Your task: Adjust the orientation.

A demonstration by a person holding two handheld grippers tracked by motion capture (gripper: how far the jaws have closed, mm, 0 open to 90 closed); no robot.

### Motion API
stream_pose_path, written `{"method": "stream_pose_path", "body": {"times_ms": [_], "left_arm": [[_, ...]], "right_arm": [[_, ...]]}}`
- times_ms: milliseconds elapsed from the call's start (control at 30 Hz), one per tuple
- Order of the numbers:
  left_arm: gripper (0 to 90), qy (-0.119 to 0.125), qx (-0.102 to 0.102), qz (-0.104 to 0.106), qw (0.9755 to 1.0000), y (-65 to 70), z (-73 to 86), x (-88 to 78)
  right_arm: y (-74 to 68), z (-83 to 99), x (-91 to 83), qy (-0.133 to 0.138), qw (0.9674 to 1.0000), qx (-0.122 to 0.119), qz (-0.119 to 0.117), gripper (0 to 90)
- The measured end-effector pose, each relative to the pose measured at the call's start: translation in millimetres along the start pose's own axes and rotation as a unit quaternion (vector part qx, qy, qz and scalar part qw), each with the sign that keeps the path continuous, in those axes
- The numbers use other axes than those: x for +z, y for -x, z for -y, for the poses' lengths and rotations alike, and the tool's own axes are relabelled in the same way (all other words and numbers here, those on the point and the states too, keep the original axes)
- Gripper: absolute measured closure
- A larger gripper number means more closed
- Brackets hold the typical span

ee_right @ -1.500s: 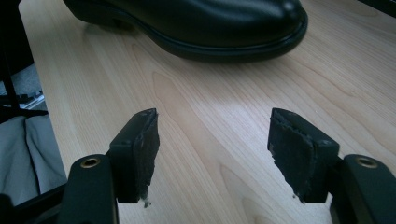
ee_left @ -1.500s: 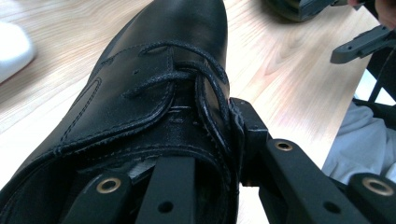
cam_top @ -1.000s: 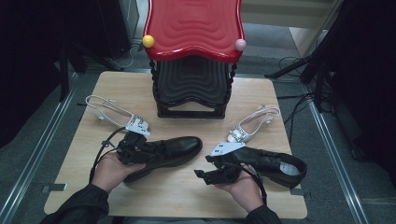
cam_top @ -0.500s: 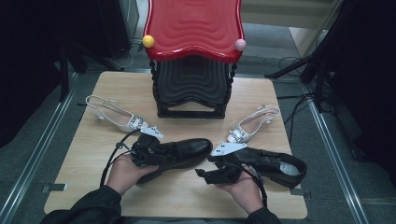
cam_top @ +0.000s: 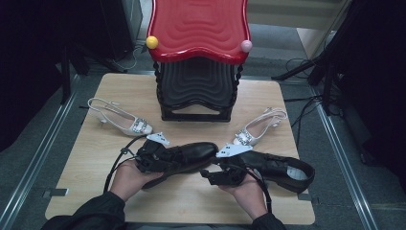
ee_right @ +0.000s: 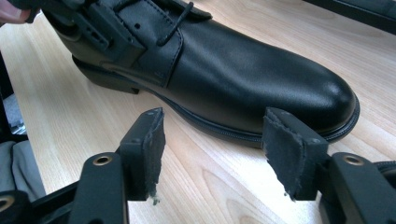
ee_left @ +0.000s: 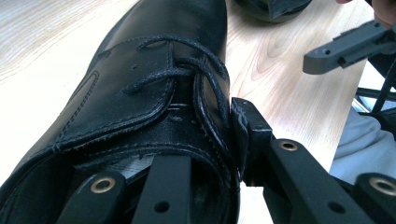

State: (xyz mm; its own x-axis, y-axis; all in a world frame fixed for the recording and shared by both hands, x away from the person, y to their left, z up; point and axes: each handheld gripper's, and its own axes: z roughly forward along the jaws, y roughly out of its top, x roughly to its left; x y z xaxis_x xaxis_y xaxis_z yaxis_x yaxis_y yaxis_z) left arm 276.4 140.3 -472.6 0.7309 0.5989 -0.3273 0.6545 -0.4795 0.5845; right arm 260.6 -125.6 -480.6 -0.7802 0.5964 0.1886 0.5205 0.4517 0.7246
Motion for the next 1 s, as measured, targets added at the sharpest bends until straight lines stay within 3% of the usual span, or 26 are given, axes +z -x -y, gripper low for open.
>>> {"method": "stream_pose_path", "body": {"times_ms": [333,367,467,533,700,1000], "left_arm": [[61.4,-0.007,0.007,0.012,0.9999,-2.6,3.0,-9.5],[55.5,-0.008,0.01,0.013,0.9998,-3.1,4.0,-11.3],[53.5,-0.004,0.016,0.008,0.9998,-3.3,6.3,-19.8],[50.2,0.002,0.01,0.019,0.9998,-5.2,7.4,-25.4],[44.9,-0.006,0.013,0.01,0.9998,-7.4,10.5,-34.8],[39.1,-0.01,0.019,0.016,0.9996,-7.7,14.1,-48.9]], "right_arm": [[3.8,-0.3,-0.1,0.012,0.9999,0.007,0.01,48.1],[4.1,-0.3,0.0,0.014,0.9998,0.008,0.011,49.7],[4.1,-0.2,0.1,0.014,0.9998,0.01,0.013,52.6],[3.9,0.1,1.0,0.015,0.9997,0.012,0.017,55.2],[1.9,1.3,10.7,0.011,0.9996,0.019,0.017,60.0],[-5.4,1.1,18.7,0.015,0.9995,0.022,0.019,71.9]]}}
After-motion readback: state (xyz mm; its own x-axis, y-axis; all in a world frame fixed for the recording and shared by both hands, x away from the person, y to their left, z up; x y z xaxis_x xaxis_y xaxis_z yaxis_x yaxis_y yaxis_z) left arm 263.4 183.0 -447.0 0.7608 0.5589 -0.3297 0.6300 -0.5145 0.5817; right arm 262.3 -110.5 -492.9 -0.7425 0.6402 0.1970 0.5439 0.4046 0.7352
